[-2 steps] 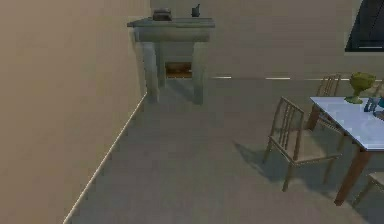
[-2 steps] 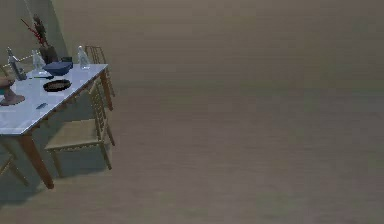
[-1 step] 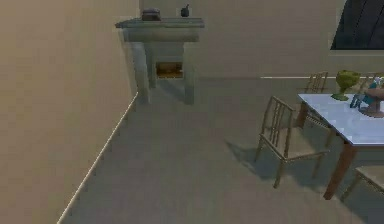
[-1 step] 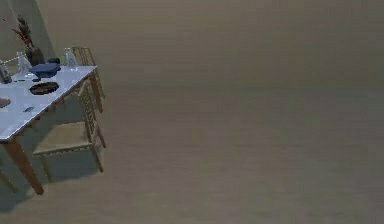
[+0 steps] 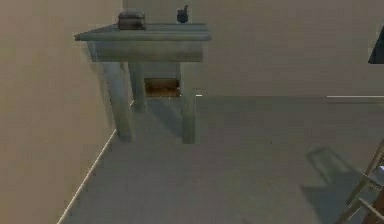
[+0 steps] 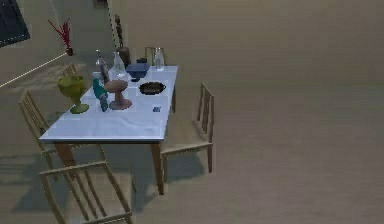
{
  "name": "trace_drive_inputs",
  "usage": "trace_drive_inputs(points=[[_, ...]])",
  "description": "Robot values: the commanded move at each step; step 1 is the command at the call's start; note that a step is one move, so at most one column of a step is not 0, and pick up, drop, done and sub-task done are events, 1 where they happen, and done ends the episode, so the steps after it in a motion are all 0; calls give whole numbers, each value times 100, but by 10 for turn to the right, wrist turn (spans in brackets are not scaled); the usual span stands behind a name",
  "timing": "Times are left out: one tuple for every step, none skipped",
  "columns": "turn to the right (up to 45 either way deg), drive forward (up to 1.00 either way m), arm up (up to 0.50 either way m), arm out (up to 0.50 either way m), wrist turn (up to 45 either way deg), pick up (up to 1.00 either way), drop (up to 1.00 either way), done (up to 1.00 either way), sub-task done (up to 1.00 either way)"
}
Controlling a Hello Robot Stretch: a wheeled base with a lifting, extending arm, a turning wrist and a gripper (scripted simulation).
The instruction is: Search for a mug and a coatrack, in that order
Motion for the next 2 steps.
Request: trace_drive_inputs(points=[[0, 30, 0, 0, 0, 0, 0, 0, 0], [0, 50, 0, 0, 0, 0, 0, 0, 0]])
